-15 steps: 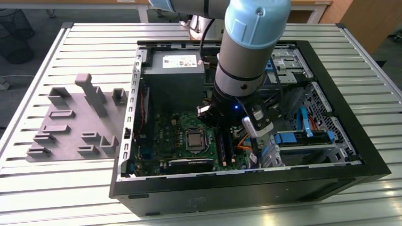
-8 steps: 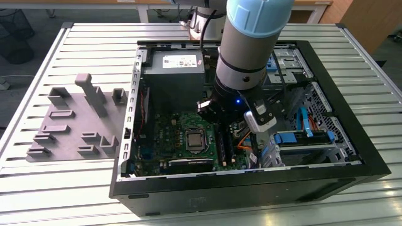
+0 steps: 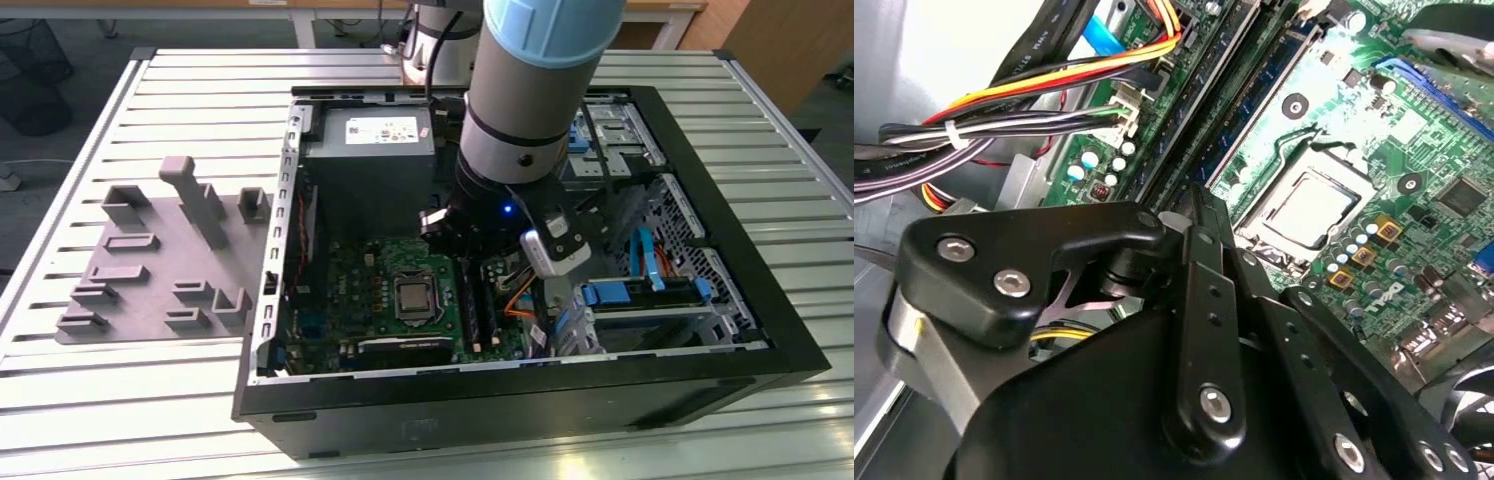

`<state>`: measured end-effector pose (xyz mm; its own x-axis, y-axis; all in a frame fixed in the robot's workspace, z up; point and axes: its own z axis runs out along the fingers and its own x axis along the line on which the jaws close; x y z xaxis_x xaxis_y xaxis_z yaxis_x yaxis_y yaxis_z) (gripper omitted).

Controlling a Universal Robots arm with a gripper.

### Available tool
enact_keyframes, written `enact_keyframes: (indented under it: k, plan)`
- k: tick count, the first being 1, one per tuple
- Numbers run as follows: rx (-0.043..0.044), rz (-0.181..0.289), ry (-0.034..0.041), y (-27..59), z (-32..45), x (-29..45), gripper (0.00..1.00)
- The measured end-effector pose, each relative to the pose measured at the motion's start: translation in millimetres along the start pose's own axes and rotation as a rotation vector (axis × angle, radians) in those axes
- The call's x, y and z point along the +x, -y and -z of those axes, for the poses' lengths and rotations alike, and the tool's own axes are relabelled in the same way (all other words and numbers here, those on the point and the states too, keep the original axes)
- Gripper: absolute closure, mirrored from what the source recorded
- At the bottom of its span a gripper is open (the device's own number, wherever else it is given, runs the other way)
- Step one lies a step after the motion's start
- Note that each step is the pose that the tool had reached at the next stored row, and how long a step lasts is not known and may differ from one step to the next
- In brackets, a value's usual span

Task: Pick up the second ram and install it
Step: 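Press down the second ram until it locks into place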

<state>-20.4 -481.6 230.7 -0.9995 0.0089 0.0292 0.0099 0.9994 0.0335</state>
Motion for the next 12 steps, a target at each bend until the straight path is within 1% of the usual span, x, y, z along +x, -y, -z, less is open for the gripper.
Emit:
enact_keyframes:
  k: [12]
  plan:
    - [-0.0003, 0.0, 0.0, 0.1, -0.6, 0.0, 0.89]
